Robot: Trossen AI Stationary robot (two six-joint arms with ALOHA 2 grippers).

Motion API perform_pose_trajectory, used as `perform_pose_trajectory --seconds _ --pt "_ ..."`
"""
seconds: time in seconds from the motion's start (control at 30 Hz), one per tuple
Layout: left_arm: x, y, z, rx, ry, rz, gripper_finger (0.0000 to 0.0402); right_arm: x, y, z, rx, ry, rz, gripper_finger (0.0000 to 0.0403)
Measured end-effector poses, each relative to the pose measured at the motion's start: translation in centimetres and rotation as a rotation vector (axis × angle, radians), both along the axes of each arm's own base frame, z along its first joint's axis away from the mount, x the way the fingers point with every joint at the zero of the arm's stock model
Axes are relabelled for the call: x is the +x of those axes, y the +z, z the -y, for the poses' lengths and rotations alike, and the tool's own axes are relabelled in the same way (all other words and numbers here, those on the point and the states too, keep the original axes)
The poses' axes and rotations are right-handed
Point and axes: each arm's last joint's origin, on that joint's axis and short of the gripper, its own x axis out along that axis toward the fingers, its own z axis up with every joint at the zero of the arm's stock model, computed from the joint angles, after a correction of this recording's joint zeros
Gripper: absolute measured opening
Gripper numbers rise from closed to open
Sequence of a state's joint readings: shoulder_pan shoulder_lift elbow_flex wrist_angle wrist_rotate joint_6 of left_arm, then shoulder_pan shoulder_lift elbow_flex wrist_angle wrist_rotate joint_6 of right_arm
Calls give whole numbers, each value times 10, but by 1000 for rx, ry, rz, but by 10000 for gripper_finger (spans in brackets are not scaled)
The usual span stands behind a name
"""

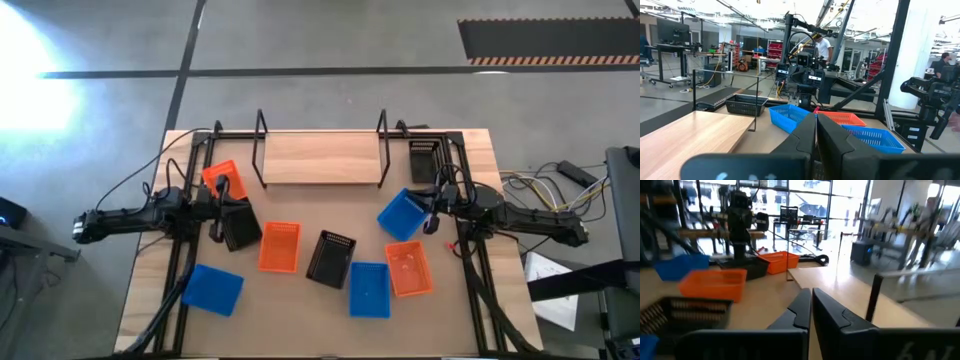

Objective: Stack baskets on shelf by color

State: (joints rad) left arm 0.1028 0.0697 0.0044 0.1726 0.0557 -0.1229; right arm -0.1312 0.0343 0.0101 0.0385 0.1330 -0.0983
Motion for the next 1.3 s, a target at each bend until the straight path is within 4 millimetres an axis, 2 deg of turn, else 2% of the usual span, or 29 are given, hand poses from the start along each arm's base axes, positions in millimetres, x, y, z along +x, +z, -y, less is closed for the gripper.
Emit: perform_pose_trajectory --seconds 0.13,0.27,0.37,0.47,0.57,0.77,0.9,1.07,1.3 --pt "0 0 -1 -2 18 0 0 0 5 0 -407 -23 -54 9" --pt "0 0 -1 -2 18 0 0 -1 13 1 -719 -109 -87 9" --pt "0 0 -1 -2 18 1 0 -3 18 2 -846 -172 -83 9" --pt "0 0 -1 -2 18 1 0 -3 19 2 -849 -174 -80 9" --pt "0 0 -1 -2 19 0 0 -3 19 2 -760 -154 -46 9" --pt "0 0 -1 -2 19 0 0 -3 24 -1 -149 11 213 9" --pt "0 0 -1 -2 19 1 0 -4 28 -3 81 101 316 9" --pt "0 0 -1 -2 19 1 0 1 26 -10 295 289 297 9" --pt "0 0 -1 -2 19 1 0 26 20 -24 440 196 87 9"
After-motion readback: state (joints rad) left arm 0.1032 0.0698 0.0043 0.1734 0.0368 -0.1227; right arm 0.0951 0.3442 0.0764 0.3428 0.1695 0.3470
